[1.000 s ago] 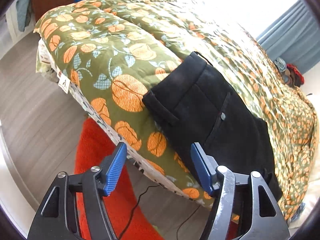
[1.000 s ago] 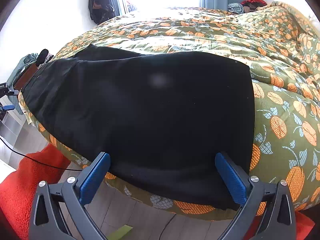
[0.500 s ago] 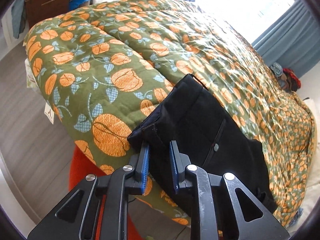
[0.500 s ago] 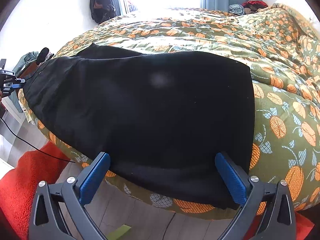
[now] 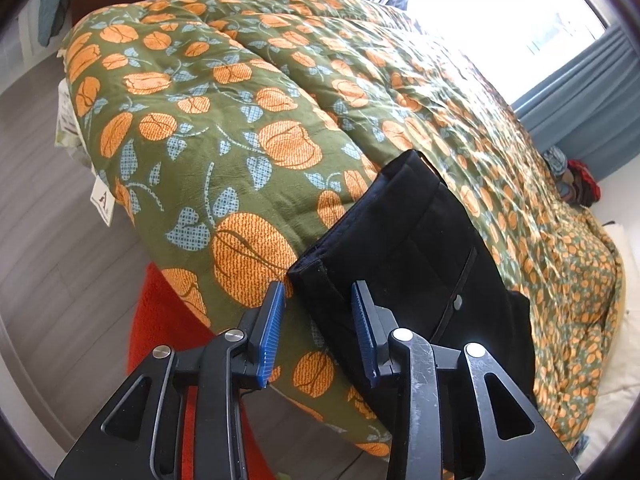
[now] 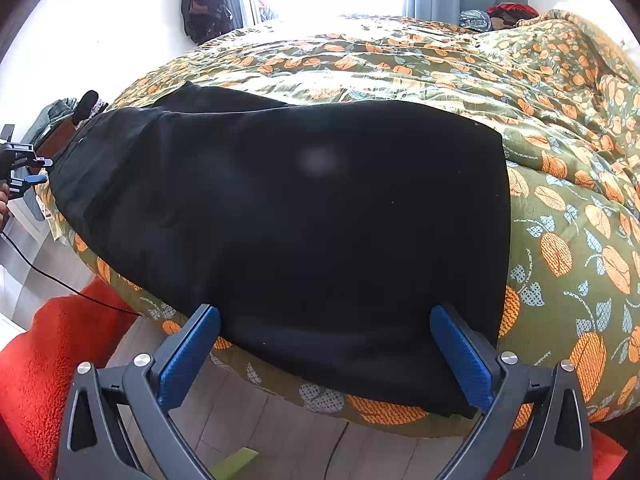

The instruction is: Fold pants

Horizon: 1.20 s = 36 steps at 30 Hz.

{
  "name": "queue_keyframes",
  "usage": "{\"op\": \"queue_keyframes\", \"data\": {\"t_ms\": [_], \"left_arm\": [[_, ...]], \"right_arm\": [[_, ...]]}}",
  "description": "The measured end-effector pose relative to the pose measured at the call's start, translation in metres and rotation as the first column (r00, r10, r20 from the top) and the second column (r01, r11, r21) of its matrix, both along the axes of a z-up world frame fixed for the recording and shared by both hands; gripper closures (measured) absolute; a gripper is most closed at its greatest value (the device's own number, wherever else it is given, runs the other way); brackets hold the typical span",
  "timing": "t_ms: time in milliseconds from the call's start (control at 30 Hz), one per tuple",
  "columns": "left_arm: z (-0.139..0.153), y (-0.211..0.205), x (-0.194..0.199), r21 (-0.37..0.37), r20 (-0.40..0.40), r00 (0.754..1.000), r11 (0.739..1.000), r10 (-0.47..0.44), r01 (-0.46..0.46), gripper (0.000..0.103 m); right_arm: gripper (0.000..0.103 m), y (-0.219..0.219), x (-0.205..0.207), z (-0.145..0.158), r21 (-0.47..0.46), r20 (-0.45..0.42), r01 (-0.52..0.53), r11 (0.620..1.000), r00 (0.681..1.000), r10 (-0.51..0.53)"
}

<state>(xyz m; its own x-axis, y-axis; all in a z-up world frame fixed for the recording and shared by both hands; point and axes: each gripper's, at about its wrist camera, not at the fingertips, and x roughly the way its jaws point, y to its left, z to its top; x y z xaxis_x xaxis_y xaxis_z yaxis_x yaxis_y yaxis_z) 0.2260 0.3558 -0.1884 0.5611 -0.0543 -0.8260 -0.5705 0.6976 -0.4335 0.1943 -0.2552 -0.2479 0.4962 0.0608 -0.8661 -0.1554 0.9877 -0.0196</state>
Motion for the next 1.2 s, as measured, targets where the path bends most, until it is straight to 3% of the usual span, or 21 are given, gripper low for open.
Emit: {"op": "queue_keyframes", "data": {"t_ms": [167,300,433,500,600,733,833,900,967,1067,1133,1200], "left_arm": [[-0.015,-0.004,0.014,-0.024,-0.002,1.000,1.000,0.005,-0.006,0.056],[-0.028,0.001,0.017,-0.088,0.025,0.999,0.995,0.043,-0.041,0.052],[-0.020,0.003,0.009,-0.102,0.058,0.996,0.993,0.064,-0.058,0.074],[-0.002,-0.002,0.004,-0.083,0.097,0.995,0.996,0.035,-0.027,0.083],[0.042,-0.016,-0.007,-0.073,0.196,0.980,0.996,-0.035,0.050,0.086],[0.107,-0.071,-0.016,0.001,0.305,0.928,0.974,-0.215,0.226,0.087],[0.145,-0.143,-0.016,0.080,0.354,0.843,0.911,-0.405,0.404,0.087],[0.157,-0.199,-0.013,0.129,0.359,0.767,0.842,-0.532,0.524,0.087],[0.156,-0.258,-0.011,0.160,0.346,0.688,0.763,-0.637,0.626,0.087],[0.124,-0.346,-0.007,0.182,0.284,0.582,0.639,-0.762,0.747,0.086],[0.087,-0.399,0.000,0.202,0.195,0.538,0.570,-0.820,0.797,0.085],[0.045,-0.444,0.004,0.230,0.061,0.487,0.487,-0.871,0.843,0.079]], "right_arm": [[0.000,0.000,0.000,0.000,0.000,0.003,-0.001,1.000,1.000,0.001],[0.000,0.000,0.000,0.000,0.000,0.005,-0.001,1.000,1.000,0.001],[0.000,0.000,-0.001,0.000,0.000,0.004,-0.002,1.000,1.000,0.002],[0.000,0.000,-0.001,0.000,0.002,0.004,-0.002,1.000,1.000,0.002],[0.000,0.000,-0.001,0.001,0.006,0.004,-0.002,1.000,1.000,0.002],[0.000,0.000,0.000,0.002,0.006,0.000,-0.002,1.000,1.000,0.002],[0.000,0.000,0.002,0.008,0.018,0.001,0.006,1.000,1.000,-0.006],[0.004,-0.006,0.001,0.025,0.083,0.044,0.036,0.996,0.998,-0.040],[0.009,-0.017,-0.007,0.055,0.198,0.171,0.040,0.979,0.982,-0.075],[0.007,-0.031,-0.025,0.092,0.222,0.356,0.066,0.973,0.924,-0.143],[0.004,-0.045,-0.031,0.098,0.239,0.379,0.105,0.965,0.905,-0.192],[0.004,-0.062,-0.031,0.093,0.282,0.337,0.161,0.946,0.906,-0.255]]}}
